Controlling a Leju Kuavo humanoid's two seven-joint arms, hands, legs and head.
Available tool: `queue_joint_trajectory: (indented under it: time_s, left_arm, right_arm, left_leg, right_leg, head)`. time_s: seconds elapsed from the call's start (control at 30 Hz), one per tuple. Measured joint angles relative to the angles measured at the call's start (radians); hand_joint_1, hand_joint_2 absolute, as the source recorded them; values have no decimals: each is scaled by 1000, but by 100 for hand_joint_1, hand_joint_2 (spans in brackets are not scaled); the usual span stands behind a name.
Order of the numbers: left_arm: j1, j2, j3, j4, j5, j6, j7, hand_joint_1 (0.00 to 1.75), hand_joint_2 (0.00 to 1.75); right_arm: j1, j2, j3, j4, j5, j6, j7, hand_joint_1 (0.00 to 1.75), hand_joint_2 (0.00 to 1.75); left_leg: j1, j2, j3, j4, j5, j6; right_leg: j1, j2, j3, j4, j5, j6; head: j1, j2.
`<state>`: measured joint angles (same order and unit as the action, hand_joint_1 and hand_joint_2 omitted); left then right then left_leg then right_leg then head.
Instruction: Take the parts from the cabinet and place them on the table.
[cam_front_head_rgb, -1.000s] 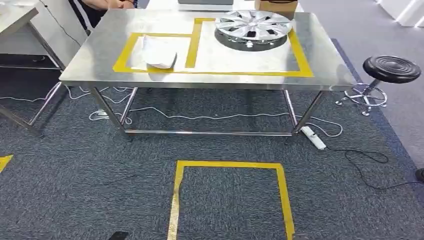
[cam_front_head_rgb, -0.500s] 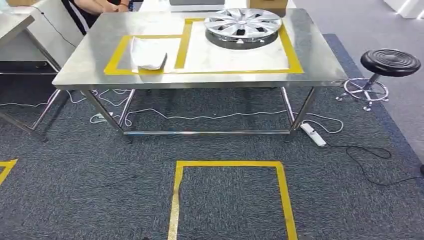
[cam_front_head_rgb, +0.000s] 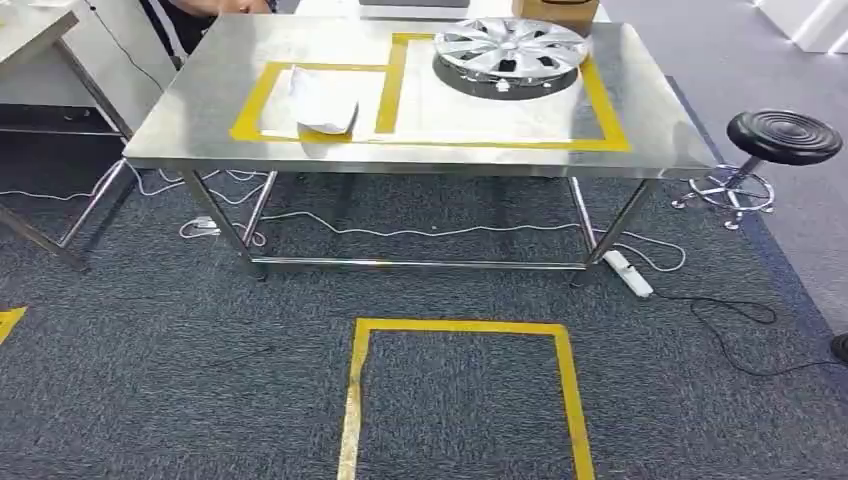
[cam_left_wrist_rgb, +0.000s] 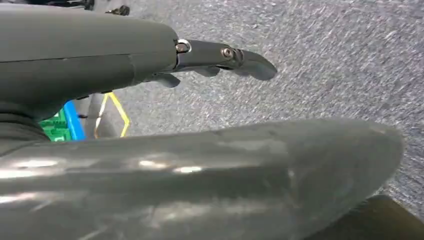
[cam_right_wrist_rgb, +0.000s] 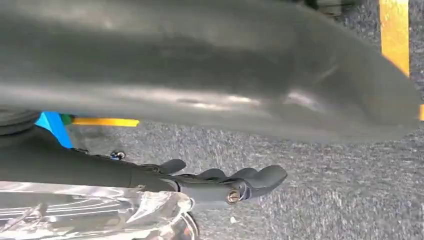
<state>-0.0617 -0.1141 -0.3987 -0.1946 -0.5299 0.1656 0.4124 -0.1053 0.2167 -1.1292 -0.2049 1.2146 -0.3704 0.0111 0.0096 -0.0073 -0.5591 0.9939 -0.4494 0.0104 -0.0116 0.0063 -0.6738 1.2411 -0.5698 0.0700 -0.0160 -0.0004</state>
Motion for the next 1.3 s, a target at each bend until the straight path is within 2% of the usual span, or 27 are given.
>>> queue_joint_trajectory:
  time_s: [0.03, 0.07, 0.1, 0.13, 0.2, 0.23, 0.3, 0.37, 0.4, 0.43, 0.47, 0.53, 0.57, 0.63, 0.7, 0.73, 0.77, 0.87, 0.93, 1.03, 1.07, 1.1, 1.13, 1.2, 1.23, 1.27, 1.3]
  left_arm:
    - [1, 0, -2, 0, 0, 0, 0, 0, 0]
    - [1, 0, -2, 1, 0, 0, 0, 0, 0]
    - [1, 0, -3, 1, 0, 0, 0, 0, 0]
    - [1, 0, -3, 1, -2, 0, 0, 0, 0]
    - [0, -1, -6, 1, -8, 0, -2, 0, 0]
    - [-1, -1, -9, 1, -9, 0, -3, 0, 0]
    - [-2, 0, -10, 1, -9, 2, -5, 0, 0]
    - [-2, 0, -10, 1, -9, 3, -6, 0, 0]
    - [-2, 1, -10, 1, -9, 3, -6, 0, 0]
    - [-2, 1, -10, 1, -9, 4, -7, 0, 0]
    - [-3, 1, -10, 1, -8, 6, -7, 0, 0]
    - [-4, 3, -10, 1, -7, 8, -8, 0, 0]
    - [-1, 3, -10, 1, -7, 10, -8, 0, 0]
    - [0, 3, -10, 1, -6, 12, -8, 0, 0]
    - [-2, 3, -10, 1, -6, 17, -8, 0, 0]
    - [-4, 3, -10, 1, -6, 19, -8, 0, 0]
    - [-7, 2, -10, 1, -6, 21, -8, 0, 0]
    - [-3, 5, -10, 1, 2, 25, -8, 0, 0]
    - [-3, 5, -9, 2, 3, 28, -10, 0, 0]
    - [-3, 3, -9, 3, -2, 34, -16, 0, 0]
    - [-3, 3, -9, 3, -2, 35, -16, 0, 0]
    - [-2, 4, -9, 4, -2, 36, -16, 0, 0]
    - [-2, 5, -9, 4, -2, 36, -16, 0, 0]
    - [-4, 4, -9, 4, -2, 37, -16, 0, 0]
    - [-4, 3, -9, 4, -3, 39, -16, 0, 0]
    - [-7, 3, -9, 4, -3, 40, -15, 0, 0]
    - [-8, 3, -9, 4, -3, 40, -15, 0, 0]
  right_arm:
    - [1, 0, 0, 0, 0, 0, 1, 0, 0]
    - [3, 0, 0, 0, 0, -1, 1, 0, 0]
    - [4, 0, -1, 0, 0, -2, 1, 0, 0]
    - [3, 0, -1, 0, 0, -3, 1, 0, 0]
    - [0, 0, -1, 0, 0, -5, 1, 0, 0]
    - [-2, 0, -1, 0, 1, -5, 1, 0, 0]
    - [-2, 0, 0, 0, 6, -4, -4, 0, 0]
    - [3, 0, -1, 0, 5, -4, -13, 0, 0]
    - [2, 0, -1, 0, 5, -4, -20, 0, 0]
    - [0, 0, 0, 0, 3, -4, -28, 0, 0]
    - [-1, 0, 0, 0, 3, -4, -33, 0, 0]
    - [0, 0, -1, 0, 1, -5, -38, 0, 0]
    - [1, 0, -1, 0, 0, -5, -38, 0, 0]
    - [1, 0, -1, 0, 0, -6, -38, 0, 0]
    - [1, 0, -1, 0, 1, -10, -38, 0, 0]
    - [1, 0, 0, 0, 2, -16, -36, 0, 0]
    - [-1, 0, 0, 0, 3, -25, -29, 0, 0]
    - [0, 0, -1, 0, 1, -31, -28, 0, 0]
    - [0, 0, -1, 0, 0, -31, -21, 0, 0]
    - [-1, 0, -1, -1, -3, -5, 10, 0, 0]
    - [1, 0, -1, -1, -3, -3, 11, 0, 0]
    - [2, 0, -2, -1, -3, -1, 12, 0, 0]
    - [2, 0, -2, -1, -3, -1, 13, 0, 0]
    - [1, 0, -2, -1, -3, -1, 13, 0, 0]
    - [1, 0, -2, -1, -3, -1, 13, 0, 0]
    - [1, 0, -2, -1, -3, -1, 14, 0, 0]
    - [1, 0, -2, -1, -3, -1, 14, 0, 0]
  left_leg:
    - [-2, 0, 0, 0, 0, 1]
    - [-3, 0, 1, 1, 0, 1]
    - [-4, 0, 2, 1, 0, 1]
    - [-4, -1, 3, 1, -1, 1]
    - [-4, -3, 9, 1, -3, -3]
    - [-11, -3, 8, 3, -5, -9]
    - [-10, -3, 5, 2, -2, -19]
    - [-8, -3, 6, -4, 2, -31]
    - [-6, -2, 3, 2, -7, -37]
    - [-7, -1, -10, 31, -33, -42]
    - [-6, -1, -39, 93, -72, -45]
    - [-5, -1, -120, 261, -145, -50]
    - [-5, -1, -142, 307, -152, -51]
    - [-4, -1, -120, 261, -100, -50]
    - [-2, 0, -34, 93, -10, -47]
    - [-1, 2, 0, 28, 5, -47]
    - [-2, -3, 7, -5, -7, -40]
    - [-7, -4, 1, 2, -5, -20]
    - [0, -6, 3, -4, 2, -6]
    - [-2, -13, 2, -3, 2, 3]
    - [-3, -18, 2, -3, 2, 3]
    - [-3, -24, 3, -3, 2, 3]
    - [-3, -33, 3, -3, 3, 3]
    - [-2, -56, 7, -3, 3, -1]
    - [-1, -67, 7, -3, 3, -5]
    - [-7, -75, 0, 4, 3, -13]
    - [-1, -84, -4, 0, 9, -21]
  right_leg:
    - [0, 0, -32, 69, -24, 0]
    - [0, 0, -47, 97, -24, 0]
    - [0, 0, -37, 76, -1, -2]
    - [1, 0, -6, 10, 41, -6]
    - [0, 0, 87, -174, 125, -13]
    - [3, 0, 108, -215, 113, -15]
    - [4, 3, 108, -220, 117, -22]
    - [6, 4, 105, -222, 121, -35]
    - [0, 2, 107, -228, 126, -43]
    - [-1, 2, 106, -230, 127, -48]
    - [-1, 1, 104, -230, 128, -51]
    - [0, -1, 101, -229, 128, -53]
    - [0, -2, 100, -229, 128, -53]
    - [0, -1, 101, -229, 128, -53]
    - [-2, 1, 105, -229, 129, -49]
    - [2, 1, 105, -228, 128, -41]
    - [7, 4, 98, -219, 125, -35]
    - [3, 2, 101, -231, 133, -19]
    - [2, 0, 86, -205, 108, -9]
    - [2, 0, -18, 33, -8, -1]
    - [2, 0, -41, 83, -22, -1]
    - [2, 0, -46, 91, -12, -2]
    - [2, 0, -26, 51, 20, -4]
    - [1, 15, 67, -133, 112, -11]
    - [-3, 59, 103, -209, 124, -14]
    - [-9, 86, 113, -231, 113, -15]
    - [-4, 73, 113, -225, 115, -15]
  head:
    - [0, 0]
    - [0, 0]
    - [0, 0]
    - [0, 0]
    - [0, 0]
    - [0, 0]
    - [-3, 0]
    - [-2, 0]
    - [-2, 0]
    - [-8, 0]
    - [-11, 0]
    - [-11, 0]
    - [-12, 0]
    - [-12, 0]
    - [-12, 0]
    - [-13, 0]
    - [-15, 0]
    - [-8, 0]
    - [-6, 0]
    - [3, 0]
    - [3, 0]
    - [3, 0]
    - [3, 0]
    - [3, 0]
    - [3, 0]
    - [2, 0]
    - [1, 0]
